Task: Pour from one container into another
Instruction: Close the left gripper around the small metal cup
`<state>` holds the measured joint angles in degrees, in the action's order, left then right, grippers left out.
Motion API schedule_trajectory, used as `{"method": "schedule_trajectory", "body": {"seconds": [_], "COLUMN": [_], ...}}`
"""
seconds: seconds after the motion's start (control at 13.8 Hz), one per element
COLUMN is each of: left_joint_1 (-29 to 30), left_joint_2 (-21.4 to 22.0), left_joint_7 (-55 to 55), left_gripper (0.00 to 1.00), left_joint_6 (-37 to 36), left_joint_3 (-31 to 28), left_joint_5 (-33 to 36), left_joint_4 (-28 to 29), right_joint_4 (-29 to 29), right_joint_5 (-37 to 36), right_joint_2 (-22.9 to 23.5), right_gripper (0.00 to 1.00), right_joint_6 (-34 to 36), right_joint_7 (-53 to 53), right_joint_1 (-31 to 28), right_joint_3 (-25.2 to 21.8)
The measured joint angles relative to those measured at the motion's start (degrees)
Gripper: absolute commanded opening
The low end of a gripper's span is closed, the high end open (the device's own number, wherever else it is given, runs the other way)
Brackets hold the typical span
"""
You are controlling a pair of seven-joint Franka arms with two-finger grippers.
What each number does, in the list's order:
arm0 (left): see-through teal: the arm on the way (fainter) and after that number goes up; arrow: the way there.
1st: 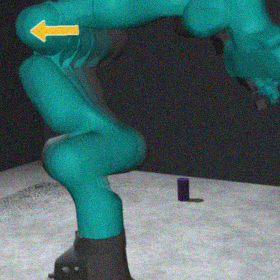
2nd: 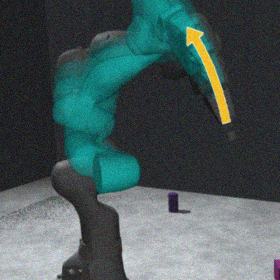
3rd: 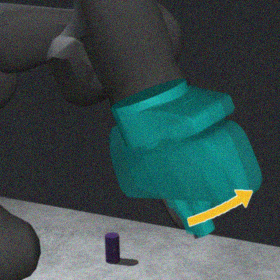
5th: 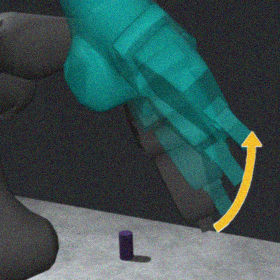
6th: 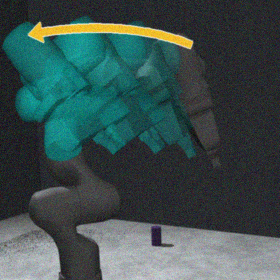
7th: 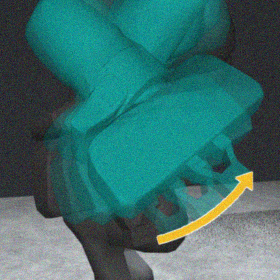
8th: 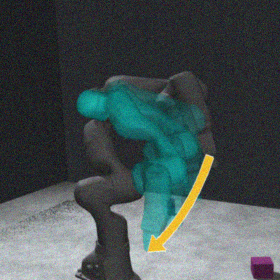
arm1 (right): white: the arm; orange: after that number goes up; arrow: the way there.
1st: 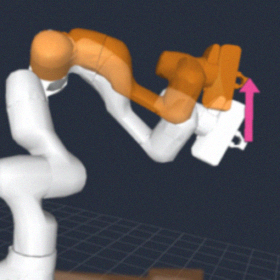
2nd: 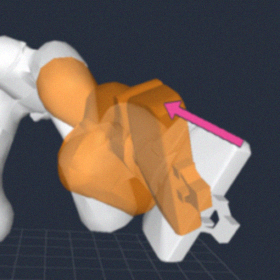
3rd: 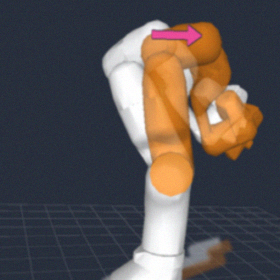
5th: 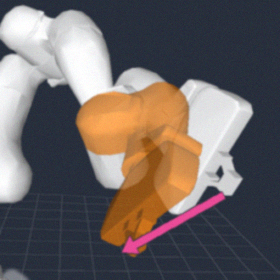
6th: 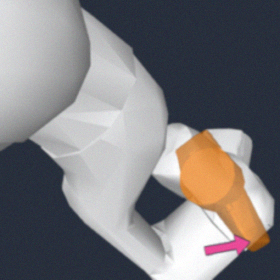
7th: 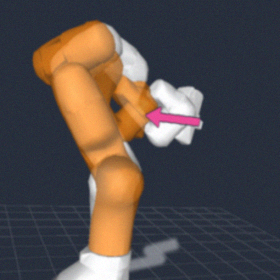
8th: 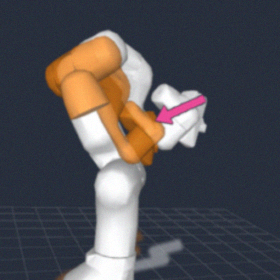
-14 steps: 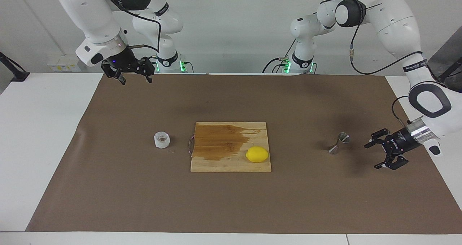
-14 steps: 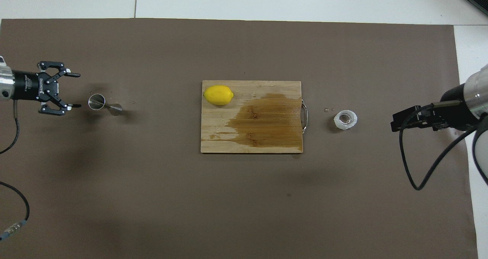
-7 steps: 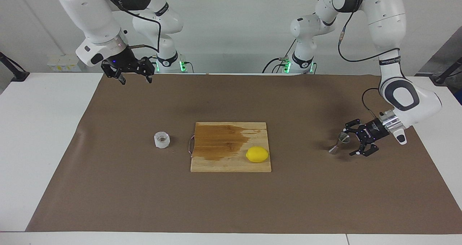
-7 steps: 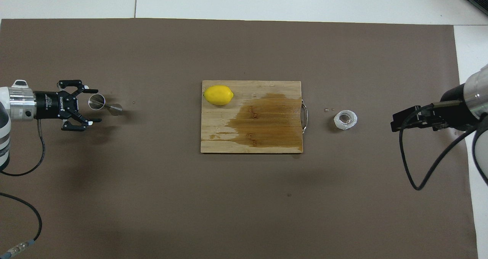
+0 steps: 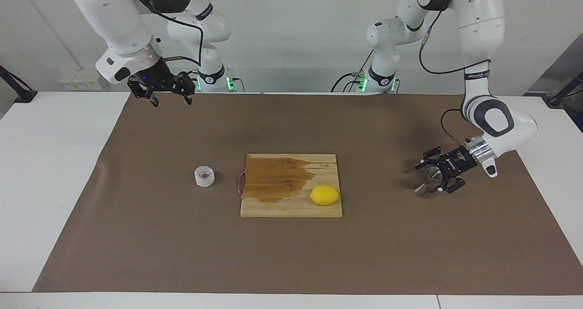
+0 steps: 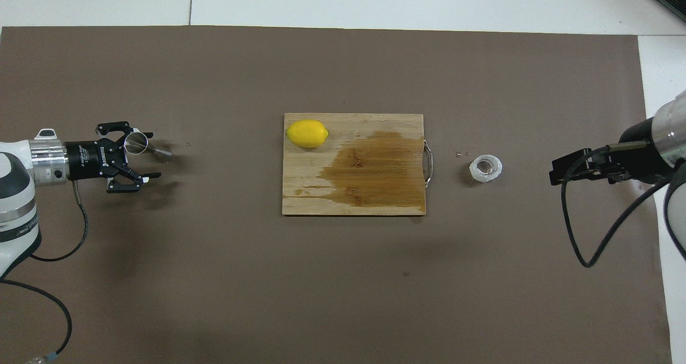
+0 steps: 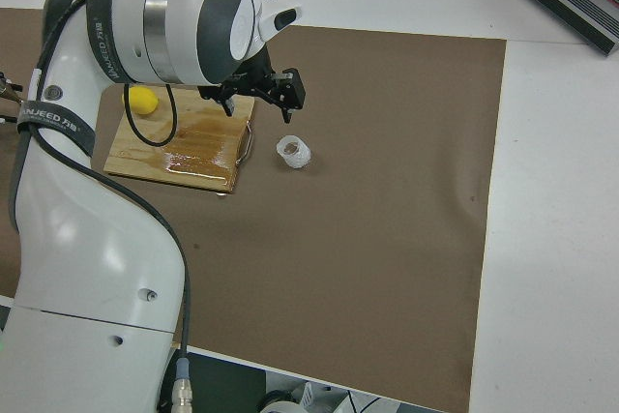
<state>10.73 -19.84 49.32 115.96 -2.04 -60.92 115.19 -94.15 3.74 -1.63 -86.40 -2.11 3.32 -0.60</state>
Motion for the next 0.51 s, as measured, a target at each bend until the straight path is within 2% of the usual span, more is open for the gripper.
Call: {"method": "schedule_trajectory", "body": {"seconds": [0.07,0.51], "left_joint_1": [0.0,0.0], "left_joint_2": [0.1,0.8], "left_joint_7": [0.0,-0.3], "left_gripper": [0.0,0.0], "left_joint_6": [0.0,-1.0], "left_joint_3": [0.0,-0.1], "left_joint_5": [-0.8,-5.1], "left_joint_4": [0.2,-0.2], "right_joint_4": [0.0,0.0], "right_joint_5": [0.0,0.0], "right_joint_2": [0.0,0.0], "right_gripper": [1.0,1.0], "right_joint_6": [0.0,0.0], "right_joint_7": [0.0,0.0], "right_joint_1": [0.0,0.0], "right_joint_3": [0.0,0.0]}}
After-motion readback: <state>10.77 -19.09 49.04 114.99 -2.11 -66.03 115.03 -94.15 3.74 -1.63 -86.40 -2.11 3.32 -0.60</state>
